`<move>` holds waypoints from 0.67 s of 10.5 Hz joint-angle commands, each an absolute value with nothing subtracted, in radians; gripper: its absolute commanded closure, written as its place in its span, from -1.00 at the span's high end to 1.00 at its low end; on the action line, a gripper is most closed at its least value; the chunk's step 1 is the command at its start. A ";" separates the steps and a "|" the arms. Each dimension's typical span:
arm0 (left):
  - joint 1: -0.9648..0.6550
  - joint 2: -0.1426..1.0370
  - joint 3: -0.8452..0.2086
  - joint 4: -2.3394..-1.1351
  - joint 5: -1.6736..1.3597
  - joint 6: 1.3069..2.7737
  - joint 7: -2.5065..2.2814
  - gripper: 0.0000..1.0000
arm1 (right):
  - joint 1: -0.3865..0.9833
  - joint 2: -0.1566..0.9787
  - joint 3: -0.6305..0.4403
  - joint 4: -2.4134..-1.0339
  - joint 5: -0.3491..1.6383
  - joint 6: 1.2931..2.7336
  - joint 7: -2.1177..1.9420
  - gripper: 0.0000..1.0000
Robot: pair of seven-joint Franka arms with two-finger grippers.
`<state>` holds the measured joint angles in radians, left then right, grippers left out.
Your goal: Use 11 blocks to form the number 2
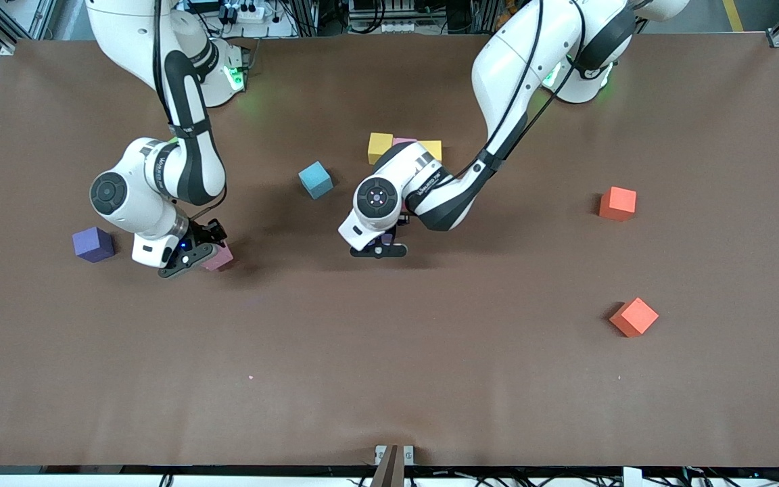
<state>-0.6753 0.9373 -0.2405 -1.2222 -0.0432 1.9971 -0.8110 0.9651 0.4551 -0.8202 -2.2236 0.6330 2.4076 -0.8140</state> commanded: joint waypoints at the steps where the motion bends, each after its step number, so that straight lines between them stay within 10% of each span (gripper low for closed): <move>1: -0.686 0.928 -0.232 -1.243 -0.066 1.996 -0.819 -0.26 | 0.960 0.437 -0.816 -2.223 0.650 2.396 -0.804 -0.64; 7: -0.686 0.931 -0.235 -1.241 -0.089 2.019 -0.824 -0.26 | 0.960 0.437 -0.816 -2.223 0.650 2.396 -0.802 -0.57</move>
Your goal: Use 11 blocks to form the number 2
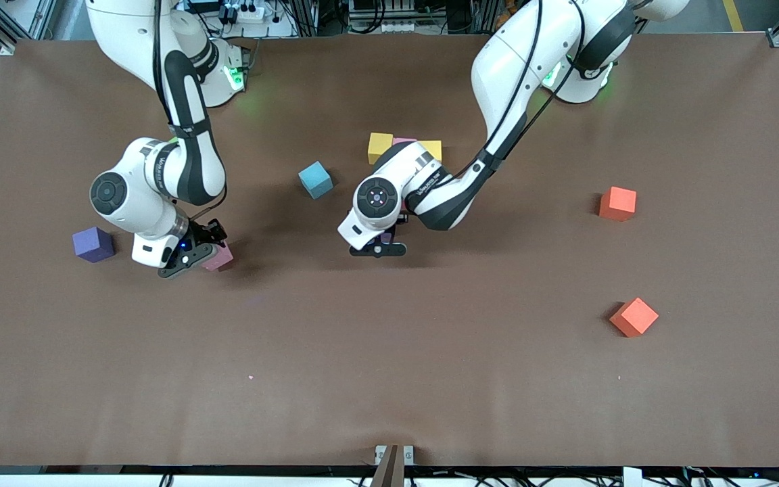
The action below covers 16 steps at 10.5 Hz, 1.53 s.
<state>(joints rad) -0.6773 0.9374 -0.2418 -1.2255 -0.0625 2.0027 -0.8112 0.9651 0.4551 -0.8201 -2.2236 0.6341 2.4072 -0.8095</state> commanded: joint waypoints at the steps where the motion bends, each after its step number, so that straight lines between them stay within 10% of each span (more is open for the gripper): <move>1: -0.690 0.931 -0.235 -1.243 -0.090 2.019 -0.825 -0.26 | 0.962 0.437 -0.816 -2.223 0.650 2.396 -0.802 -0.56; 12: -0.675 0.919 -0.226 -1.285 -0.075 1.988 -0.790 -0.14 | 0.962 0.437 -0.815 -2.223 0.650 2.396 -0.801 -0.56; 14: -0.675 0.919 -0.224 -1.284 -0.075 1.988 -0.790 0.21 | 0.982 0.436 -0.811 -2.214 0.649 2.388 -0.758 -0.56; 15: -0.670 0.919 -0.224 -1.284 -0.077 1.988 -0.795 0.99 | 0.985 0.436 -0.811 -2.207 0.650 2.385 -0.740 -0.56; 16: -0.661 0.911 -0.224 -1.278 -0.075 1.988 -0.792 1.00 | 0.988 0.436 -0.811 -2.197 0.649 2.367 -0.732 -0.56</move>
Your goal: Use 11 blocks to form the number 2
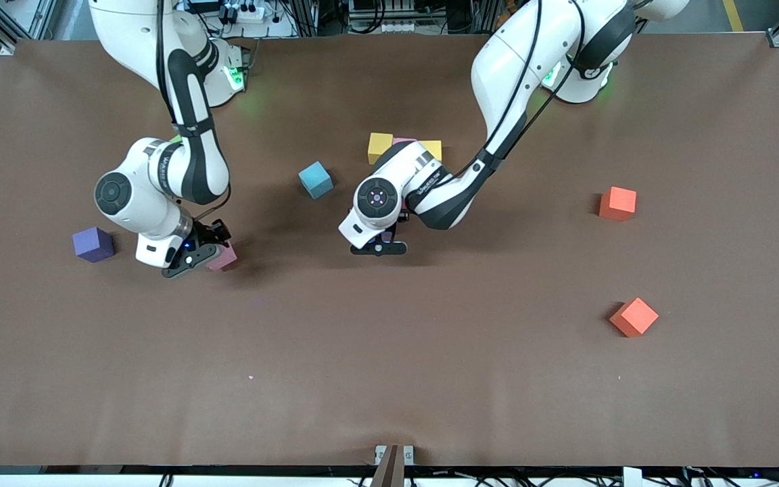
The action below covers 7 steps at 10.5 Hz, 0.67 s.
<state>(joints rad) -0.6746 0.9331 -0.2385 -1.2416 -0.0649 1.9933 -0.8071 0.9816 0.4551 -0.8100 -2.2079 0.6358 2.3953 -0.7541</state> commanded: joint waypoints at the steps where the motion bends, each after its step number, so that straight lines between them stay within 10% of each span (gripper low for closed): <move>1: -0.660 0.894 -0.225 -1.275 -0.078 1.988 -0.798 1.00 | 0.986 0.436 -0.813 -2.186 0.649 2.346 -0.730 -0.56; 7: -0.617 0.792 -0.238 -1.238 -0.119 1.988 -0.799 1.00 | 1.034 0.445 -0.805 -2.120 0.649 2.336 -0.560 -0.56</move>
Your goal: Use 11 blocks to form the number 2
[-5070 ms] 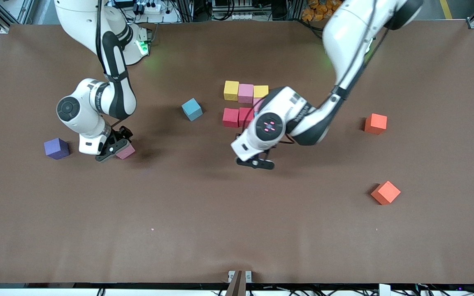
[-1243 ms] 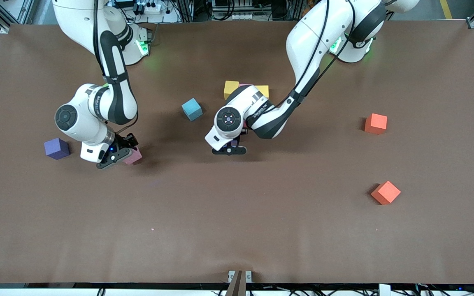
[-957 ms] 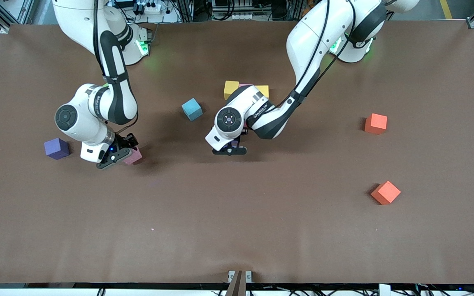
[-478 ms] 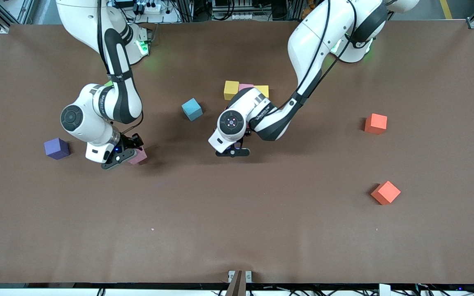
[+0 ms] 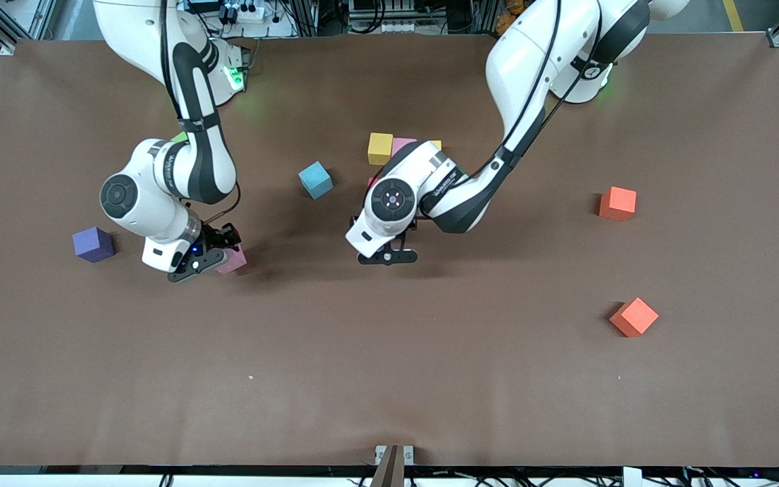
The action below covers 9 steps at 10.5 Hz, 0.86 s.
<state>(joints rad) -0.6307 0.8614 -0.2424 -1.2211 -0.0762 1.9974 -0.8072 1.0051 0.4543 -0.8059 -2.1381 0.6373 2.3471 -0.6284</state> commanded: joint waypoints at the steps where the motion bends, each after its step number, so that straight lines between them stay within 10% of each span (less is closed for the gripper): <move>1: -0.580 0.751 -0.241 -1.241 -0.121 1.987 -0.796 1.00 | 1.055 0.449 -0.804 -2.103 0.649 2.336 -0.501 -0.56; 9: -0.209 0.543 -0.232 -1.403 -0.088 1.763 -0.487 1.00 | 1.052 0.587 -0.640 -1.840 0.647 2.300 -0.016 -0.57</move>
